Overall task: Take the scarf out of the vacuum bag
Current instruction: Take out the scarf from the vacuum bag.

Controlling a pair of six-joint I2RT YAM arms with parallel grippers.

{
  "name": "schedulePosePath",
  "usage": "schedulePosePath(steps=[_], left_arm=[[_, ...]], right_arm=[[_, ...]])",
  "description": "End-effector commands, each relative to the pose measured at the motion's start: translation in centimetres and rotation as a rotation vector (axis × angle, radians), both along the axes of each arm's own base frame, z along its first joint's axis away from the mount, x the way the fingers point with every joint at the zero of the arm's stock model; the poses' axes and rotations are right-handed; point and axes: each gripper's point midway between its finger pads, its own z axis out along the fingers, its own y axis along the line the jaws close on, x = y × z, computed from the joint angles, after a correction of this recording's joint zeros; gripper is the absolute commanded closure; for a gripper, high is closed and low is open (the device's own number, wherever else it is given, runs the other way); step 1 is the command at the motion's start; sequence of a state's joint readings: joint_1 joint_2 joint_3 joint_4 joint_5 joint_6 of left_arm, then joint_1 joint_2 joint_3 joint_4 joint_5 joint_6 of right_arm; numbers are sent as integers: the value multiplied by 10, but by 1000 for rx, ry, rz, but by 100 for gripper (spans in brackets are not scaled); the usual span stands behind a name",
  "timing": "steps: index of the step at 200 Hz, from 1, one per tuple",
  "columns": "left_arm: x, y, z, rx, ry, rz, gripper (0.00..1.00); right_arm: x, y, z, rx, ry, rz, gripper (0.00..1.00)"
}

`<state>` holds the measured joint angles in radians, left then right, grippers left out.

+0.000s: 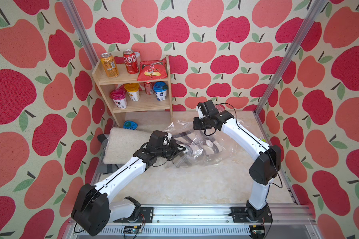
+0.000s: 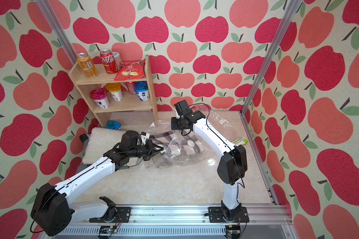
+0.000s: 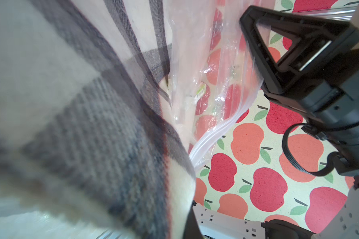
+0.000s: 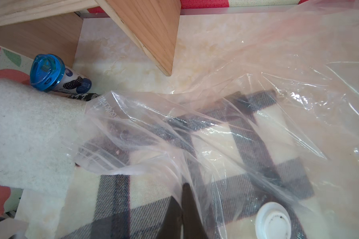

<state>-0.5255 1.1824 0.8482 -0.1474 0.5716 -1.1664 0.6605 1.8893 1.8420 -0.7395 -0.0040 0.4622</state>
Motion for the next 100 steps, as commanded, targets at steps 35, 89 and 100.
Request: schedulePosePath(steps=[35,89,100], left_arm=[[-13,36,23,94,-58,-38,100],[-14,50,53,124,-127,-105,100],[-7,54,61,97,-136,-112,100]], right_arm=[[-12,7,-24,-6,56,39,100],[-20,25,-40,-27,97,124,100],[-22,31,-40,-13,103,138,100]])
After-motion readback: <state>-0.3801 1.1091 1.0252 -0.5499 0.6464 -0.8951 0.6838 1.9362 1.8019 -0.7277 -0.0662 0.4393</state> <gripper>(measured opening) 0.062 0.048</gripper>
